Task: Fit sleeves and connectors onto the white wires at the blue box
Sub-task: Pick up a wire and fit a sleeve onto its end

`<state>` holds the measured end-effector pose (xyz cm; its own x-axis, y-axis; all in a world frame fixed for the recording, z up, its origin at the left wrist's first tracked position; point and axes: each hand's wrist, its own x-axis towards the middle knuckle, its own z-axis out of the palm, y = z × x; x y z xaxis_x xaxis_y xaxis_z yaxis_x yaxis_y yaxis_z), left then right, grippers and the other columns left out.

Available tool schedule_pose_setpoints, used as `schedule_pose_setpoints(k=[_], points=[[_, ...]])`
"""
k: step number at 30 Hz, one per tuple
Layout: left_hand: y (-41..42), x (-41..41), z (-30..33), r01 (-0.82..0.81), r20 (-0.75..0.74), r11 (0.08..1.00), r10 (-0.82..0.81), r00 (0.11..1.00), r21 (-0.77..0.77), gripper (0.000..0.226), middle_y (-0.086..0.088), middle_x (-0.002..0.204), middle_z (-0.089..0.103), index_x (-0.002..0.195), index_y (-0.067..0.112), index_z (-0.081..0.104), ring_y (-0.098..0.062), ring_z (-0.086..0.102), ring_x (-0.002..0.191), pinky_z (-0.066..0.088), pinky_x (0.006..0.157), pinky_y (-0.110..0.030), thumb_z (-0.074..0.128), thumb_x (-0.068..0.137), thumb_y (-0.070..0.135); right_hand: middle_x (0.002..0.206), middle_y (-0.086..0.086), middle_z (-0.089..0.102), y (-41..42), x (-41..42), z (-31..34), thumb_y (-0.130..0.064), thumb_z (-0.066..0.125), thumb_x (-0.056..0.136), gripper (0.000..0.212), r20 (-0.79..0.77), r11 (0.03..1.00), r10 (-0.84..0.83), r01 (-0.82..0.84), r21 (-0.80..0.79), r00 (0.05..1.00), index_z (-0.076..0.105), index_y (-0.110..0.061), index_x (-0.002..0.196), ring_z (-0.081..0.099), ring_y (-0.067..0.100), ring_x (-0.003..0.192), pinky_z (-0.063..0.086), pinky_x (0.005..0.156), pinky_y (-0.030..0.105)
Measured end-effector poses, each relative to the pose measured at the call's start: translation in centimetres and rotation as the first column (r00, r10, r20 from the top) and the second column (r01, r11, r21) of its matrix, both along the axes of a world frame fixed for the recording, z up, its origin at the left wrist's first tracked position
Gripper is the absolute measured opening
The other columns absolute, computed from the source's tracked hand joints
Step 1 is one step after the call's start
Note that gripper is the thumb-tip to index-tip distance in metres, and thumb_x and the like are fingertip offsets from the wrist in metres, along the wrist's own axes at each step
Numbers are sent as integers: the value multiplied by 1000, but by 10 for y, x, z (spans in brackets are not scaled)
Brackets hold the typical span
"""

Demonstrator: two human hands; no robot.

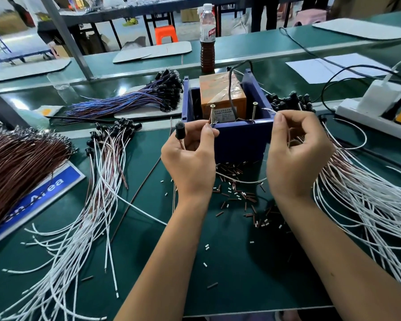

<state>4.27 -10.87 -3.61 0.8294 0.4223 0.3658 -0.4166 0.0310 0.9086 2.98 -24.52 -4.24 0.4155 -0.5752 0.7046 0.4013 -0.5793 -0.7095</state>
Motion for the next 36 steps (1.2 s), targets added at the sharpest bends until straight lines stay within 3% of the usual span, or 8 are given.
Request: schedule_pose_setpoints(k=[3, 7, 18, 29, 36], points=[[-1, 0, 0, -13, -6, 1000, 13, 1000, 8, 12, -4, 74, 77, 84, 8, 74, -17, 72, 71, 56, 73, -24, 69, 92, 1, 87, -11, 66, 3, 0, 0, -14, 66, 101, 10, -18, 1000, 18, -18, 3, 1000, 74, -9, 97, 58, -6, 78, 43, 70, 11], [-1, 0, 1, -19, -9, 1000, 19, 1000, 14, 7, -3, 72, 76, 87, 5, 74, -15, 73, 68, 54, 69, -24, 70, 93, 3, 85, -20, 63, 7, -3, 1, -13, 65, 101, 9, -50, 996, 91, -91, -2, 995, 73, -13, 98, 60, -3, 76, 47, 70, 16], [-1, -1, 3, -40, 19, 998, 39, 999, 42, 17, 0, 71, 76, 83, 18, 74, -18, 73, 67, 55, 68, -22, 71, 92, 4, 72, -2, 67, 11, -7, -1, -10, 53, 106, 10, -43, 969, 227, -221, 110, 973, 58, -13, 98, 64, 10, 64, 46, 67, 16], [-1, 0, 1, -39, 41, 998, 38, 998, 38, 10, 3, 71, 76, 86, 12, 74, -15, 74, 70, 58, 75, -29, 71, 92, 4, 77, -5, 72, 12, -1, -10, -21, 49, 110, 23, -91, 962, 258, -248, 113, 962, 70, -11, 113, 63, 11, 60, 54, 58, 44], [-1, 0, 0, -31, 47, 999, 30, 998, 37, 5, 2, 72, 76, 89, 5, 75, -12, 74, 70, 54, 71, -19, 71, 91, 4, 77, -4, 72, 13, -2, -9, -20, 49, 110, 23, -97, 964, 259, -250, 95, 961, 69, -10, 113, 62, 14, 57, 52, 55, 45]])
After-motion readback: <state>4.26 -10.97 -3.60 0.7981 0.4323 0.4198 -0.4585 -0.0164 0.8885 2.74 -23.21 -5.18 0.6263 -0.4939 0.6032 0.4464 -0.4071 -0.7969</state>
